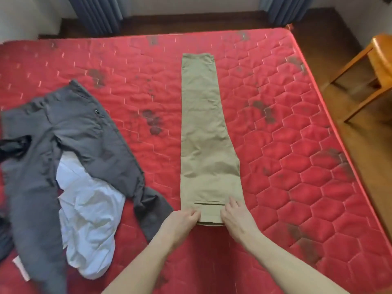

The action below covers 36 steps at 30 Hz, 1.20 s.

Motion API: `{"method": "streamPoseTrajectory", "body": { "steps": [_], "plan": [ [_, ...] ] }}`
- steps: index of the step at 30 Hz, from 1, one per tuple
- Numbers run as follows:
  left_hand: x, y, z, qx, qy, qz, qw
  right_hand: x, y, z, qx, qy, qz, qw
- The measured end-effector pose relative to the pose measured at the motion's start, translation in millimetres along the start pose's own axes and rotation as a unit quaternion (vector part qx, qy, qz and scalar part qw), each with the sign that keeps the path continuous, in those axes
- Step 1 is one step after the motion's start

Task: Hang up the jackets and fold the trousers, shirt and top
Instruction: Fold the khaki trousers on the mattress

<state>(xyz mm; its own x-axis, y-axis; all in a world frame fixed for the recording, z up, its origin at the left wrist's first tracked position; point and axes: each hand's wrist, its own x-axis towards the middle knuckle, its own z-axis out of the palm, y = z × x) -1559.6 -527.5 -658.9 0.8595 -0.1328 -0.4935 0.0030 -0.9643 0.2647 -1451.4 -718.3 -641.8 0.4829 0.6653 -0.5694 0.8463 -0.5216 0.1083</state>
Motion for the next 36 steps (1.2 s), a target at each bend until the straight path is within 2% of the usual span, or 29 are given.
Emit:
{"method": "streamPoseTrajectory", "body": {
  "steps": [2, 3, 6, 11, 12, 13, 15, 16, 18, 20, 24, 29, 32, 36],
  "plan": [
    [-1.6, 6.3, 33.7, 0.021, -0.037, -0.003, 0.999, -1.5, -17.0, 38.2, -0.004, -0.014, 0.000, 1.000],
    [-3.7, 10.8, 48.2, 0.029, -0.029, -0.008, 0.999, -2.5, -26.2, 57.0, -0.009, -0.024, 0.001, 1.000],
    [-7.5, 28.2, 83.1, 0.084, -0.049, 0.033, 0.995, -6.0, -51.1, 101.9, -0.014, -0.059, 0.030, 0.998],
    [-7.1, 34.4, 133.8, 0.069, 0.022, 0.067, 0.995, -21.9, -68.1, 143.4, 0.076, -0.117, 0.070, 0.988],
    [-5.5, 32.2, 138.1, 0.051, 0.054, 0.065, 0.995, -24.5, -68.8, 145.3, 0.115, -0.105, 0.089, 0.984],
    [-1.7, 29.6, 142.1, 0.030, 0.088, 0.055, 0.994, -25.4, -68.1, 145.5, 0.154, -0.061, 0.109, 0.980],
    [14.5, 24.8, 147.5, 0.001, 0.156, 0.018, 0.988, -16.1, -64.2, 148.7, 0.192, 0.068, 0.111, 0.973],
    [24.9, 22.2, 147.5, -0.008, 0.174, -0.003, 0.985, -6.5, -62.2, 152.9, 0.202, 0.124, 0.102, 0.966],
    [49.0, 16.9, 146.3, -0.025, 0.186, -0.029, 0.982, 19.0, -56.6, 160.6, 0.203, 0.185, 0.096, 0.957],
    [71.2, 11.5, 151.7, -0.037, 0.185, -0.026, 0.982, 44.6, -51.4, 172.6, 0.176, 0.218, 0.086, 0.956],
    [96.7, -1.2, 178.3, -0.052, 0.175, -0.004, 0.983, 69.4, -30.9, 211.3, 0.148, 0.225, 0.020, 0.963],
    [99.8, -20.1, 205.9, -0.034, 0.197, 0.069, 0.977, 70.8, -6.5, 244.1, 0.190, 0.272, -0.033, 0.943],
    [90.1, -48.1, 202.1, 0.019, 0.149, 0.172, 0.974, 62.5, 10.8, 250.5, 0.185, 0.259, -0.070, 0.945],
    [85.6, -95.2, 175.1, 0.061, 0.064, 0.312, 0.946, 45.2, 62.0, 261.3, 0.110, 0.226, -0.152, 0.956]
  ]
}}
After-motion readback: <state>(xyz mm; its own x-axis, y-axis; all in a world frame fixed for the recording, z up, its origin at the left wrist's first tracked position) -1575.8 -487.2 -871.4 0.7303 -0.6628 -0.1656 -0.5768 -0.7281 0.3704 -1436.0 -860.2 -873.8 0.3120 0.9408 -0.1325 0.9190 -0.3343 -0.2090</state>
